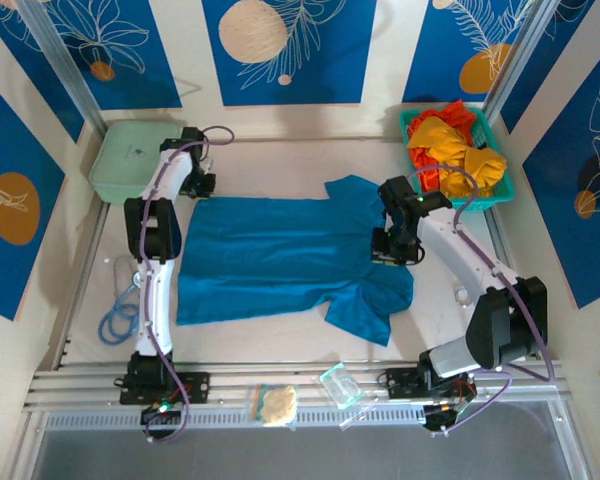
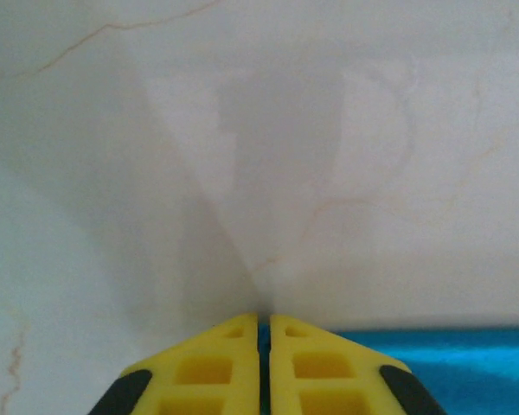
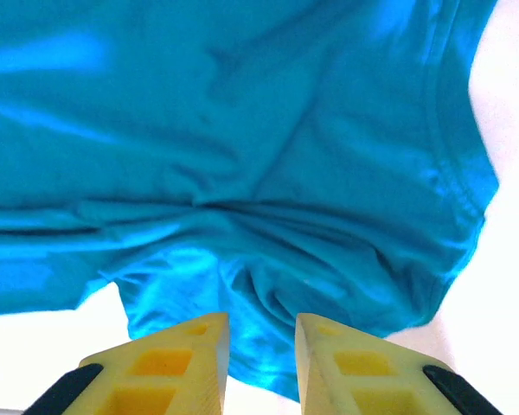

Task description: Fold and stack the t-shirts

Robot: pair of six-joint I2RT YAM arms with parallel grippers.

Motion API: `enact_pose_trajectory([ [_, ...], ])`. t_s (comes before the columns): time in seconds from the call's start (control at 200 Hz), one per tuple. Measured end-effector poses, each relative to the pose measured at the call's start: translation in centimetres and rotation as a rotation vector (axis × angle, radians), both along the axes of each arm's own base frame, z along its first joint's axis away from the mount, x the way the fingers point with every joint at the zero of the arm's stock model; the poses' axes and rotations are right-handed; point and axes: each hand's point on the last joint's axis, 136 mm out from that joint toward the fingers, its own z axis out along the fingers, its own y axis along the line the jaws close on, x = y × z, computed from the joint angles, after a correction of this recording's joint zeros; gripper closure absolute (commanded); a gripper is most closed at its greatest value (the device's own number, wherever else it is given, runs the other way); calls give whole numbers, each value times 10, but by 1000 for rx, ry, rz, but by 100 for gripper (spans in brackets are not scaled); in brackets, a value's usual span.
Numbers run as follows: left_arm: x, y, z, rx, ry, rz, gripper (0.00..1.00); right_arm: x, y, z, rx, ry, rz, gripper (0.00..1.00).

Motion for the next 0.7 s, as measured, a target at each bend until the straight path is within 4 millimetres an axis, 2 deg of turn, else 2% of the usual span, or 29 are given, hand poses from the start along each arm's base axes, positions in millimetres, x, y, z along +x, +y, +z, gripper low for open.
enact_pose_trajectory([
  [0.2, -2, 0, 2, -7, -8, 18, 100, 35, -4, 13, 23, -51, -1, 73],
  [0.33, -11, -5, 5, -11, 11, 27, 100, 69, -11, 12, 30, -66, -3, 68],
  [0.47, -19, -11, 24, -15, 0, 40, 100, 129, -14, 2, 25, -105, 27, 60],
  [0.62, -28, -19, 61, -30, -55, 55, 100, 204, -12, -26, 0, -128, 67, 55],
  [0.7, -32, -21, 76, -38, -86, 65, 100, 235, -13, -43, -25, -131, 79, 54],
])
